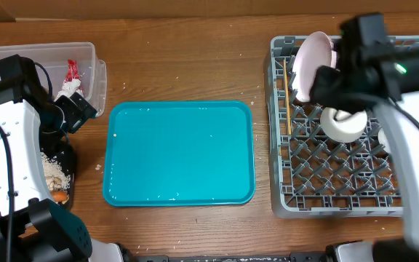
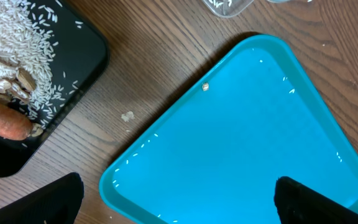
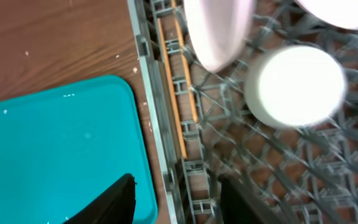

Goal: Sort waste into correct bins and load items into the dishwasher
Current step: 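Carry the chopstick right and insert it upright into the rack, then release the chopstick and withdraw the right gripper down out of the rack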

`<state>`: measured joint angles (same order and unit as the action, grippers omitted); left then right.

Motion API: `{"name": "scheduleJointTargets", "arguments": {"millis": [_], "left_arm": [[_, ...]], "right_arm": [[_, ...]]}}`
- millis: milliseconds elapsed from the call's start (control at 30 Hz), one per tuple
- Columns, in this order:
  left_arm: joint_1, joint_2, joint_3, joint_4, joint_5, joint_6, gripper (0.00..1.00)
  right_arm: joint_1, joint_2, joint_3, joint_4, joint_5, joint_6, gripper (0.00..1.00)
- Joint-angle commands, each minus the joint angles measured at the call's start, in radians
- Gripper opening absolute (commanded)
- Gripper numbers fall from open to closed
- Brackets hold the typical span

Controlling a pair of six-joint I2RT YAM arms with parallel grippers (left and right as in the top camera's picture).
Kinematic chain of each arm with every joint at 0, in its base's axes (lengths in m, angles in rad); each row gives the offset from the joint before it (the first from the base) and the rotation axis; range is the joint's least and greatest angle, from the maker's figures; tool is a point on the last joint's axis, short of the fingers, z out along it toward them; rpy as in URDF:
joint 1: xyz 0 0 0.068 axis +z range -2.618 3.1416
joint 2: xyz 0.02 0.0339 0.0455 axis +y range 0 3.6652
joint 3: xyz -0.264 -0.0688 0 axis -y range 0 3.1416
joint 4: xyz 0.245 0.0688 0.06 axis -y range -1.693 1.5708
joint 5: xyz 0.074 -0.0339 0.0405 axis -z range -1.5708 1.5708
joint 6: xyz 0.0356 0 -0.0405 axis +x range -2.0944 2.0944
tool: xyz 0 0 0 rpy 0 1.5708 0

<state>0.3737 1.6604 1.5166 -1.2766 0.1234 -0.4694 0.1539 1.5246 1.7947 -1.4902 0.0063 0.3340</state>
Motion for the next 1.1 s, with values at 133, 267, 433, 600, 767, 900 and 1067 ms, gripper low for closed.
{"name": "scheduleJointTargets", "arguments": {"millis": [133, 267, 433, 600, 767, 900, 1067], "left_arm": [[-0.001, 0.004, 0.009, -0.002, 0.003, -0.01, 1.0], [-0.001, 0.004, 0.009, -0.002, 0.003, -0.01, 1.0], [-0.001, 0.004, 0.009, -0.002, 0.003, -0.01, 1.0], [-0.001, 0.004, 0.009, -0.002, 0.003, -0.01, 1.0], [-0.001, 0.004, 0.009, -0.002, 0.003, -0.01, 1.0], [-0.001, 0.004, 0.009, -0.002, 0.003, -0.01, 1.0], [-0.001, 0.004, 0.009, -0.002, 0.003, -0.01, 1.0]], "right_arm": [[0.003, -0.25, -0.343, 0.095, 0.062, 0.059, 0.47], [0.003, -0.408, -0.629, 0.313, 0.02, 0.06, 0.47], [0.003, -0.525, -0.856, 0.565, -0.165, 0.064, 0.47], [0.003, -0.518, -0.922, 0.689, -0.195, 0.064, 1.0], [0.003, -0.476, -0.922, 0.689, -0.195, 0.064, 1.0], [0.003, -0.448, -0.922, 0.681, -0.195, 0.064, 1.0], [0.003, -0.423, -0.922, 0.677, -0.195, 0.063, 1.0]]}}
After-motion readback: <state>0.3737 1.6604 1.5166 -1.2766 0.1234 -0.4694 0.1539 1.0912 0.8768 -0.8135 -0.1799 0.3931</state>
